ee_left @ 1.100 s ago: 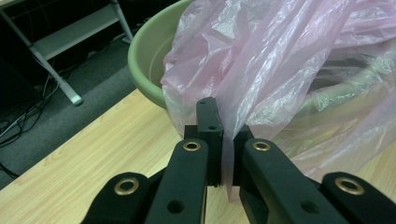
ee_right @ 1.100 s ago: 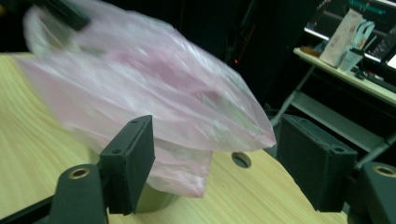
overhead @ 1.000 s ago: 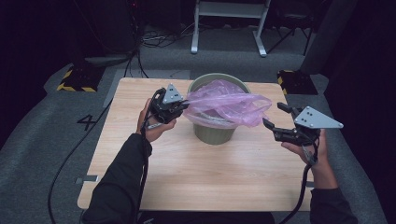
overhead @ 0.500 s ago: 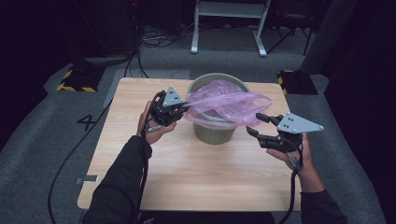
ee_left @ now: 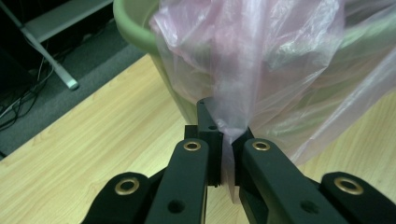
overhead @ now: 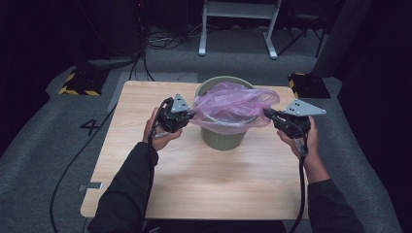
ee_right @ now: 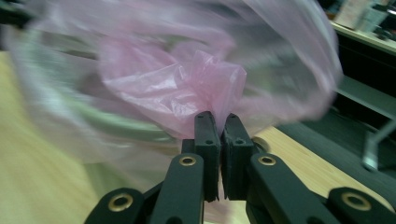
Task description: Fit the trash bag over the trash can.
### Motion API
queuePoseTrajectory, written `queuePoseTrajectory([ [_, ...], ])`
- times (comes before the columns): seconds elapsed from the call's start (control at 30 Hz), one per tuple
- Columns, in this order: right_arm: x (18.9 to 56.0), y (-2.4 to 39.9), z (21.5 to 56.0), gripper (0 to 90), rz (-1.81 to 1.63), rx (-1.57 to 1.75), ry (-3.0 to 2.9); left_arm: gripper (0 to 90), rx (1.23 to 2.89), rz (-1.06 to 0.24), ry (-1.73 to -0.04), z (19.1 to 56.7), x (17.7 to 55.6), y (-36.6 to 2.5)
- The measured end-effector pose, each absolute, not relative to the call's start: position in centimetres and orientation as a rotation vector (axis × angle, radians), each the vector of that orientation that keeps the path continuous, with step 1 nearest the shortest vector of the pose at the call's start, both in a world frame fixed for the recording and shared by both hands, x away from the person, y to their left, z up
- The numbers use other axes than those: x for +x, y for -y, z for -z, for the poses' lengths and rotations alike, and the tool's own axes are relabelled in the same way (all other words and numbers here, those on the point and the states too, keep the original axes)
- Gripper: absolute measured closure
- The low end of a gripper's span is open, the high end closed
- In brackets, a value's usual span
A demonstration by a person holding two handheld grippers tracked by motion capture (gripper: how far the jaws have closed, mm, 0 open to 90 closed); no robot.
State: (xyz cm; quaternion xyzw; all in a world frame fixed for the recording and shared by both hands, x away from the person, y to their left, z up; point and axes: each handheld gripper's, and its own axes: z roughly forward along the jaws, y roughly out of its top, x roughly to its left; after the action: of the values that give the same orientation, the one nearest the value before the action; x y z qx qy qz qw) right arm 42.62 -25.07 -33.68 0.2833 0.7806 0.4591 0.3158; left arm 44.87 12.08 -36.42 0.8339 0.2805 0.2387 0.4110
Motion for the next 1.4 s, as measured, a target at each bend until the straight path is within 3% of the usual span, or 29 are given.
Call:
queuePoseTrajectory([
  [0.57,49.4,25.3,34.9,88.1,-1.060,1.001,-2.004,89.1,2.066,-0.595,-0.834,38.6,48.0,-11.8],
  [0.67,50.2,25.4,35.2,88.0,-1.075,1.008,-1.999,71.4,2.013,-0.612,-0.900,38.6,48.2,-12.1],
  [0.73,50.4,25.6,35.2,88.0,-1.103,1.014,-1.998,53.4,1.979,-0.585,-0.906,38.4,48.1,-12.6],
  [0.83,50.2,25.9,35.1,88.0,-1.137,1.011,-1.987,38.4,1.930,-0.609,-0.878,37.6,47.3,-13.5],
  [1.1,49.7,26.4,34.2,87.7,-1.181,0.989,-1.958,24.7,1.865,-0.581,-0.748,35.0,45.2,-15.0],
  [1.27,49.6,26.1,33.6,87.7,-1.178,0.966,-1.959,20.9,1.798,-0.542,-0.703,34.1,44.5,-15.3],
  [1.4,49.8,25.7,33.3,87.8,-1.164,0.960,-1.969,18.7,1.837,-0.591,-0.654,33.4,44.6,-14.0],
])
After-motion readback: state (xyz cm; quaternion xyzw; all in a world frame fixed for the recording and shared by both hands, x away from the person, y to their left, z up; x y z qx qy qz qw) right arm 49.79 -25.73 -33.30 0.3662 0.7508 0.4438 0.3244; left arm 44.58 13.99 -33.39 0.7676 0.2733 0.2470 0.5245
